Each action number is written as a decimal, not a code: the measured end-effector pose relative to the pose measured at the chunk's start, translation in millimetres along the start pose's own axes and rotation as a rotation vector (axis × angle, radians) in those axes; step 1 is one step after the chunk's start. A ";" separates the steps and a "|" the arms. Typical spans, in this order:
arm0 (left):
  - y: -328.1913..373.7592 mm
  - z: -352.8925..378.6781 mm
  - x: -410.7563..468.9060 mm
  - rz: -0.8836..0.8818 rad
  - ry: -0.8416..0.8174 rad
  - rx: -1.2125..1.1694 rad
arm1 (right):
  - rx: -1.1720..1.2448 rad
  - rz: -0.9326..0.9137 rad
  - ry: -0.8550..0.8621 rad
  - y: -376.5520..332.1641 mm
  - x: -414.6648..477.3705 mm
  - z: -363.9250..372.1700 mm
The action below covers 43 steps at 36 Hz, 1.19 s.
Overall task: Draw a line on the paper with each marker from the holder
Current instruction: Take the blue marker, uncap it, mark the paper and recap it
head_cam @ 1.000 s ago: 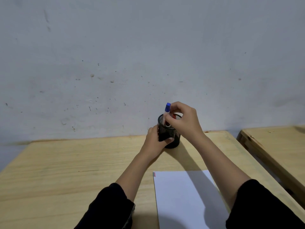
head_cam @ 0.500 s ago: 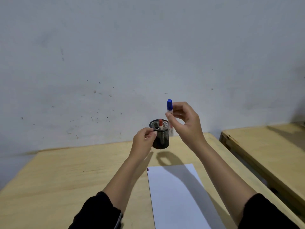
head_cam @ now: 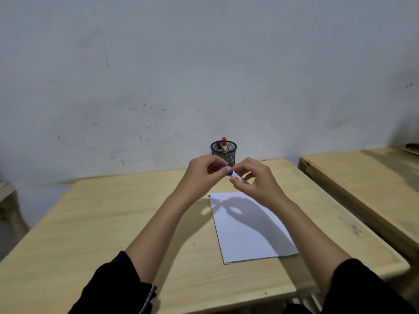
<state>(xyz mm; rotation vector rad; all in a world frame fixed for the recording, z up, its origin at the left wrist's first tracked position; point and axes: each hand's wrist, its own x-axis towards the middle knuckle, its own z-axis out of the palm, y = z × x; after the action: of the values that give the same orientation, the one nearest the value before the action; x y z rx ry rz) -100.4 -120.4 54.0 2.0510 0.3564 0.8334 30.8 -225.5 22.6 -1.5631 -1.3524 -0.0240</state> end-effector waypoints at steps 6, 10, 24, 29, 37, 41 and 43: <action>1.2 -4.9 -6.6 0.013 0.059 -0.042 | 0.000 -0.005 -0.042 -12.1 4.6 -6.8; 4.4 -10.9 -8.9 0.016 0.171 -0.135 | 0.064 0.041 -0.048 -15.6 7.7 -14.8; -10.5 -19.8 -18.0 -0.001 0.314 -0.321 | 0.599 0.158 0.023 -14.2 4.4 -25.1; -10.4 -11.6 -15.5 -0.007 0.346 -0.391 | 0.886 0.223 0.069 -11.1 2.3 -16.6; -11.3 5.8 -13.1 -0.016 0.316 -0.409 | 1.110 0.267 0.149 -14.8 0.6 -0.2; -10.3 9.0 -13.7 -0.004 0.290 -0.378 | 1.032 0.246 0.143 -13.9 -0.9 4.6; -10.7 9.2 -14.4 -0.003 0.278 -0.349 | 0.993 0.231 0.133 -10.3 -1.6 5.6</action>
<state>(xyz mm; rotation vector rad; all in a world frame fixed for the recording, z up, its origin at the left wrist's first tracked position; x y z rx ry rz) -104.2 -127.5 35.5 1.6161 0.3387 1.1000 19.4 -224.5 25.7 -0.8268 -0.8391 0.5878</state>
